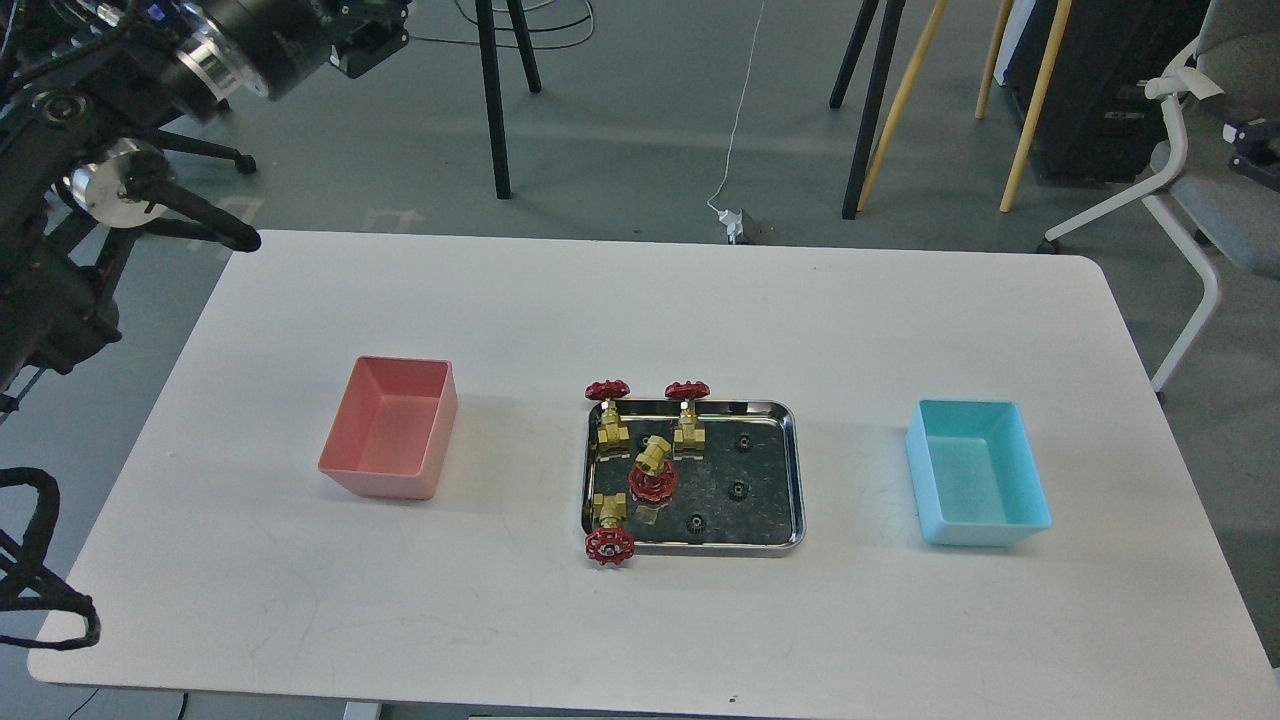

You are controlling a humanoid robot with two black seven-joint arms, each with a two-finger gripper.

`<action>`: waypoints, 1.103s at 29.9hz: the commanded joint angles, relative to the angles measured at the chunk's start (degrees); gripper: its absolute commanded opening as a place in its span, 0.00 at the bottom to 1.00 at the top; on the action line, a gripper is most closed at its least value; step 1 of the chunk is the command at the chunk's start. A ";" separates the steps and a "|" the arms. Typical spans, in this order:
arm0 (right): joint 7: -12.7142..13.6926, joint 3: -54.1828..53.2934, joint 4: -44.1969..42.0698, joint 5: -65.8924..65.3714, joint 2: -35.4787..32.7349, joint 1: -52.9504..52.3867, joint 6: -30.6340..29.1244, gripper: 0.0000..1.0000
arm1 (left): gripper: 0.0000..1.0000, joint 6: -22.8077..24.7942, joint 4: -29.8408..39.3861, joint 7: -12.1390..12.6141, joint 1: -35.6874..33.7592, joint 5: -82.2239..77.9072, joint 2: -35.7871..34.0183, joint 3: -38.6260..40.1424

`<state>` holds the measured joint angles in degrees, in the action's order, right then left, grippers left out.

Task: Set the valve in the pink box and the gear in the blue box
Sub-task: 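Move the left gripper over the metal tray toward a red-handled valve, then lower the left gripper and grasp the brass valve with red handle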

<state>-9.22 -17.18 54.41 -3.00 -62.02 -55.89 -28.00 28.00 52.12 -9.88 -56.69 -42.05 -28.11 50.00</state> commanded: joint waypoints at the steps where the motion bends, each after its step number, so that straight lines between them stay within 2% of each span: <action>1: -0.18 -0.05 -0.53 -3.57 -1.18 6.04 0.00 0.99 | 1.00 0.00 -0.09 0.30 -0.53 -8.90 0.51 -2.97; 3: -2.10 -0.22 -0.80 -7.87 -1.61 9.21 0.00 0.99 | 0.99 0.00 0.61 0.48 -1.14 -15.05 1.21 -4.56; 6: -7.64 0.04 -1.24 -14.38 -3.10 12.90 0.00 0.99 | 0.99 0.00 4.99 0.56 -0.88 -22.44 1.83 -7.63; 8: -9.76 0.04 -2.02 -17.29 -3.55 15.97 0.00 0.99 | 1.00 0.00 8.51 0.39 -0.53 -26.84 1.39 -10.44; 11: -10.55 0.04 -4.22 -17.56 -3.55 19.23 0.00 0.99 | 1.00 -3.20 14.05 0.48 0.26 -31.67 1.04 -15.27; 15: -11.69 -0.75 -6.42 -17.12 -3.55 19.68 0.00 0.99 | 1.00 -10.67 21.08 0.65 2.02 -44.23 0.69 -24.05; 17: -12.05 -1.54 -6.34 -16.69 -3.73 19.51 0.00 0.99 | 1.00 -13.05 22.67 1.70 3.24 -51.69 0.69 -27.66; 21: -11.87 -4.26 -6.69 -15.72 -3.99 18.89 0.00 0.99 | 1.00 -14.29 23.47 7.32 6.23 -62.86 2.09 -29.87; 23: -11.61 -5.84 -7.39 -15.63 -4.08 18.54 0.00 0.99 | 1.00 -14.46 23.56 8.82 8.34 -68.14 3.49 -30.14; 29: -12.22 -3.75 -8.97 -15.89 -6.97 20.28 0.00 0.99 | 1.00 -15.34 24.00 9.79 12.39 -80.64 6.31 -30.58; 33: -14.24 -2.86 -10.20 -15.81 -6.37 26.61 0.00 0.98 | 1.00 -15.60 22.60 10.05 13.79 -82.22 9.03 -30.75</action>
<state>-22.43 -20.61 44.91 -18.87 -68.69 -33.06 -28.00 12.51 75.84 -0.09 -44.03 -122.78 -20.71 19.35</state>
